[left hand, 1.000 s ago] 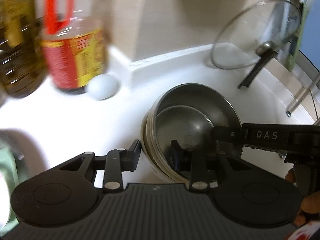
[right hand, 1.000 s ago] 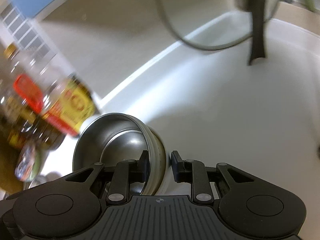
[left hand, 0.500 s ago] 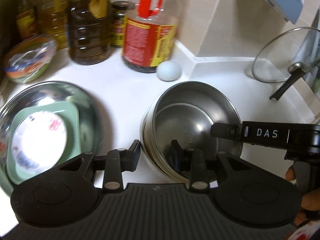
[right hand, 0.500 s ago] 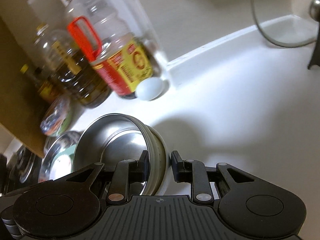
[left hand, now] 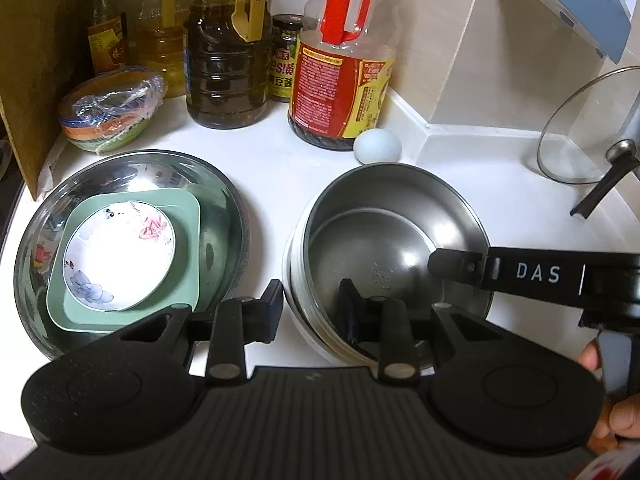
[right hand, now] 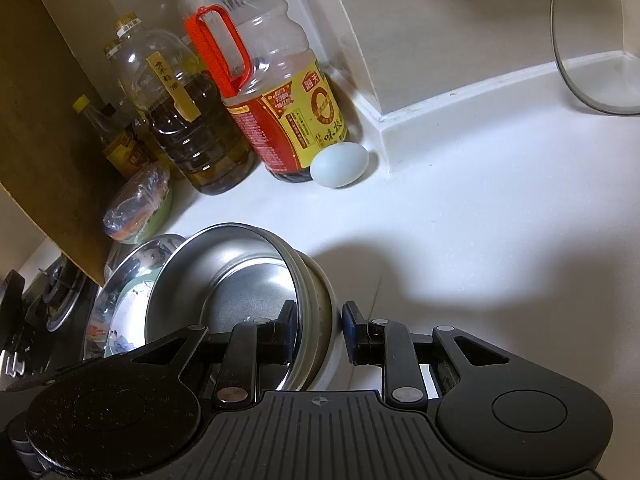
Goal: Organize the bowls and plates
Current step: 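Lift the nested stack with both grippers and carry it toward the steel tray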
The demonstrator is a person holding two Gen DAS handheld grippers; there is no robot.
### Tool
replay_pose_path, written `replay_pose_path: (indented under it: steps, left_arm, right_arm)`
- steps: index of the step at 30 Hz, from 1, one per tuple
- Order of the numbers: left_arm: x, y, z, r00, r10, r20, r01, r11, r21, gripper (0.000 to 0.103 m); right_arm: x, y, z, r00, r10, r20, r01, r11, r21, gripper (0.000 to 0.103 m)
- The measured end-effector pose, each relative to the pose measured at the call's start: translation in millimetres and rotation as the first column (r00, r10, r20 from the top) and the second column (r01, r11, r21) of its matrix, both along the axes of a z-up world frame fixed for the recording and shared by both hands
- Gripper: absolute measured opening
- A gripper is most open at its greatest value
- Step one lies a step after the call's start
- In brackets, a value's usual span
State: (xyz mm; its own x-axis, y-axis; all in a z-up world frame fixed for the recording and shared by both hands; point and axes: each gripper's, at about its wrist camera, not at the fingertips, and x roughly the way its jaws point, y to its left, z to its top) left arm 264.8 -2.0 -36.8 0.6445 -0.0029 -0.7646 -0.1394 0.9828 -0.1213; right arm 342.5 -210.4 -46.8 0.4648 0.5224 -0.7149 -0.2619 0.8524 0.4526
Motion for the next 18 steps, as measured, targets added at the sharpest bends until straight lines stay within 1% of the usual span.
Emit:
replay_pose_path:
  steps: [10,13,18]
  left_arm:
    - [4.7,1.6,-2.4,1.0,0.001,0.011,-0.001,1.0,0.022,0.025]
    - [8.5,6.0,-2.9,1.0,-0.011,0.017,0.011,1.0,0.013,0.025]
    - [10.9,13.6,-3.9,0.998,-0.06,0.024,0.061,0.998,-0.019,0.022]
  right_arm:
    - [-4.4,4.6,1.1,0.999,-0.041,0.004,0.041,0.999,-0.029,0.024]
    - [-4.9,5.8,0.1,0.998,-0.065,-0.005,0.064,0.998,-0.027,0.025]
    - [-8.1,3.9,-4.9,0.989,-0.146,-0.024,0.147,0.989,0.009,0.025]
